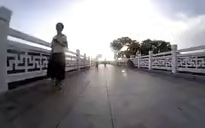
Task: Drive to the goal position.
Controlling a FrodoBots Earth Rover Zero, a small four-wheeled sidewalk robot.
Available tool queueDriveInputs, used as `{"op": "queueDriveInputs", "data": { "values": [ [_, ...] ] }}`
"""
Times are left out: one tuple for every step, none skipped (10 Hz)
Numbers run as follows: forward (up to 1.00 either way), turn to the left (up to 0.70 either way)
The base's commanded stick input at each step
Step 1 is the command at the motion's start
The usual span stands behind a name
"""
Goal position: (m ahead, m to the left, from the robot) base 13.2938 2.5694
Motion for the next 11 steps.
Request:
{"op": "queueDriveInputs", "data": {
  "values": [
    [0.45, -0.19],
    [0.45, 0.01],
    [0.45, 0.00],
    [0.45, 0.00],
    [0.45, 0.00],
    [0.45, 0.00],
    [0.45, 0.00],
    [0.45, 0.00],
    [0.45, 0.00],
    [0.45, 0.00],
    [0.45, 0.00]
  ]
}}
